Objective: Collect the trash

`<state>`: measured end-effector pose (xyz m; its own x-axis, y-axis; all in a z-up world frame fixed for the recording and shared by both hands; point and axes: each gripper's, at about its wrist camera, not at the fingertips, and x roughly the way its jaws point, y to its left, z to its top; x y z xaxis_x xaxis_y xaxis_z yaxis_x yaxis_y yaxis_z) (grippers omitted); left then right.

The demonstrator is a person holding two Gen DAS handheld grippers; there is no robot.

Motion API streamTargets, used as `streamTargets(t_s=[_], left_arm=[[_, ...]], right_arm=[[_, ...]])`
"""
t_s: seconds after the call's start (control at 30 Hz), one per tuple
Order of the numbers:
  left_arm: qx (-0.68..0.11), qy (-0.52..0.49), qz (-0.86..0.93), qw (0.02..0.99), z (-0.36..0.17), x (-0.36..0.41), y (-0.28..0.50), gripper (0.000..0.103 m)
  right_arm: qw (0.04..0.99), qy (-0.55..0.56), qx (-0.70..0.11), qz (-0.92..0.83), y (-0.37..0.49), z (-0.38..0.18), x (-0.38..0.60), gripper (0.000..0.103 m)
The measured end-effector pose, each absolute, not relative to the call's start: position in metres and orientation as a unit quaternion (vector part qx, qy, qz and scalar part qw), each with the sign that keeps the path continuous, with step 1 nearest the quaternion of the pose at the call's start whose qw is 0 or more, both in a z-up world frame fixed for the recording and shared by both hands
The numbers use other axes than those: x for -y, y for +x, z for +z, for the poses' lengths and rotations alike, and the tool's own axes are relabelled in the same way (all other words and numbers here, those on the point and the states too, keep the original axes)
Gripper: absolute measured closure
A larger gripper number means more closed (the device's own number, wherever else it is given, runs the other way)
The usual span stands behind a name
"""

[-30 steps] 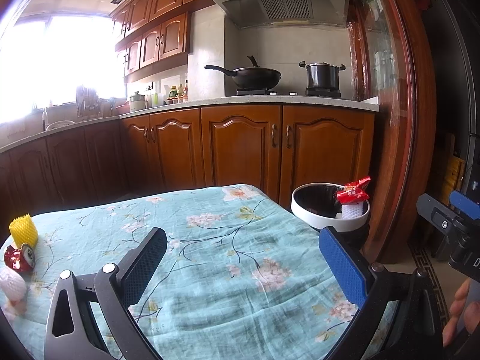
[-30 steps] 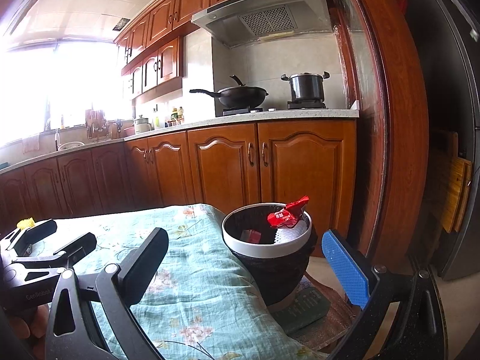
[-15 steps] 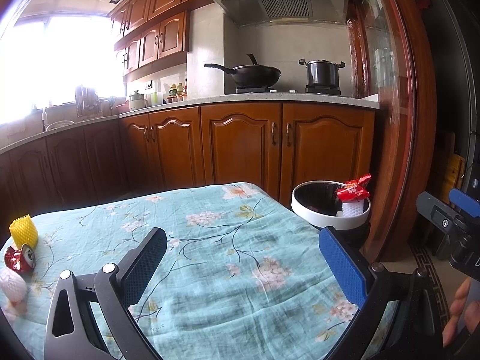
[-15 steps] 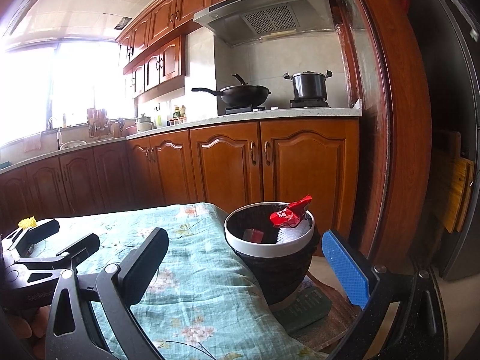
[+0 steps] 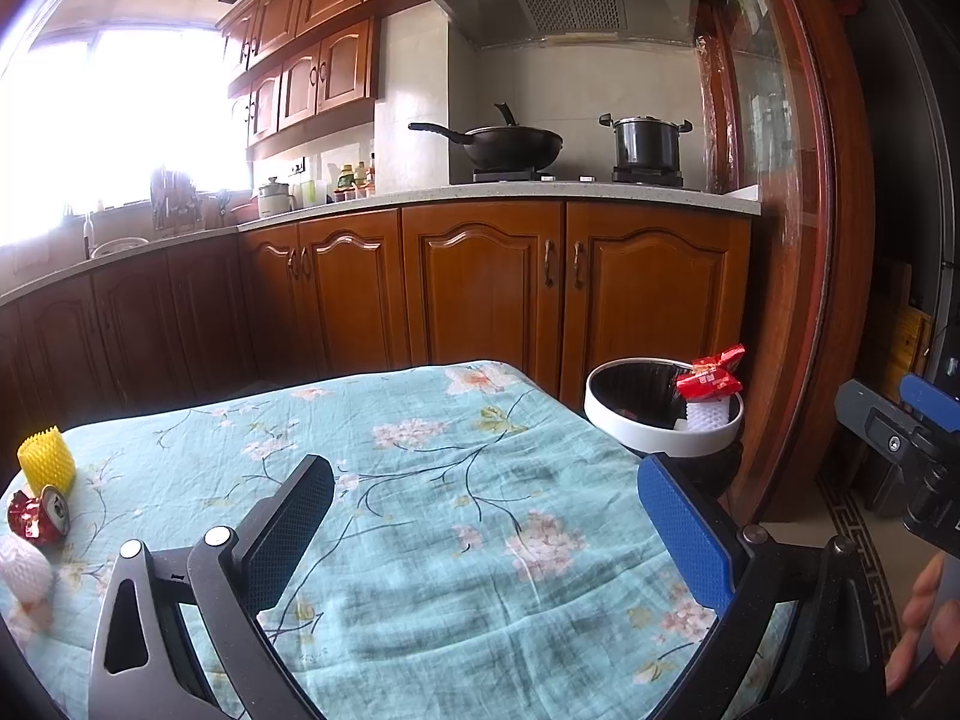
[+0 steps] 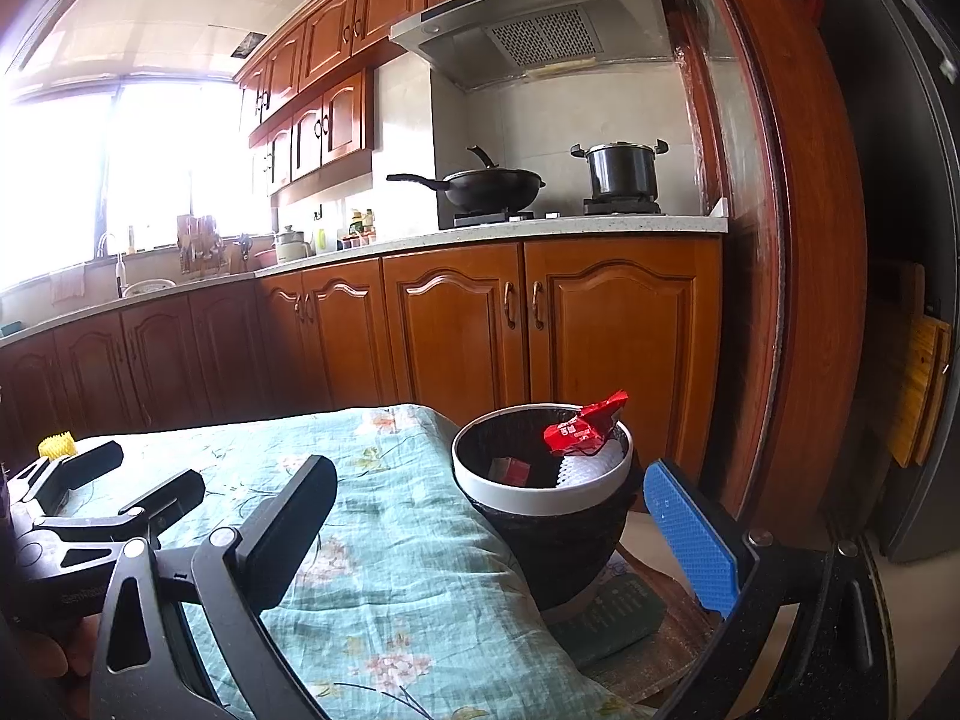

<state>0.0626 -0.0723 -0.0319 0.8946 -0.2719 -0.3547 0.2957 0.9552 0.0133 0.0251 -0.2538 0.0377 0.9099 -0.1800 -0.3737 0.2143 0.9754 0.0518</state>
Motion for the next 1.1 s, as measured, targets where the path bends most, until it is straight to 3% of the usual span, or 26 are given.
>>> streamTargets(t_s=[1.1], left_arm=[[-0.188,0.033,-0.149,0.97,-0.039,0.065,0.076,0.001]], right_arm=[[0.975,0.05,-0.197,-0.095,0.033,0.032,0.256,0.0]])
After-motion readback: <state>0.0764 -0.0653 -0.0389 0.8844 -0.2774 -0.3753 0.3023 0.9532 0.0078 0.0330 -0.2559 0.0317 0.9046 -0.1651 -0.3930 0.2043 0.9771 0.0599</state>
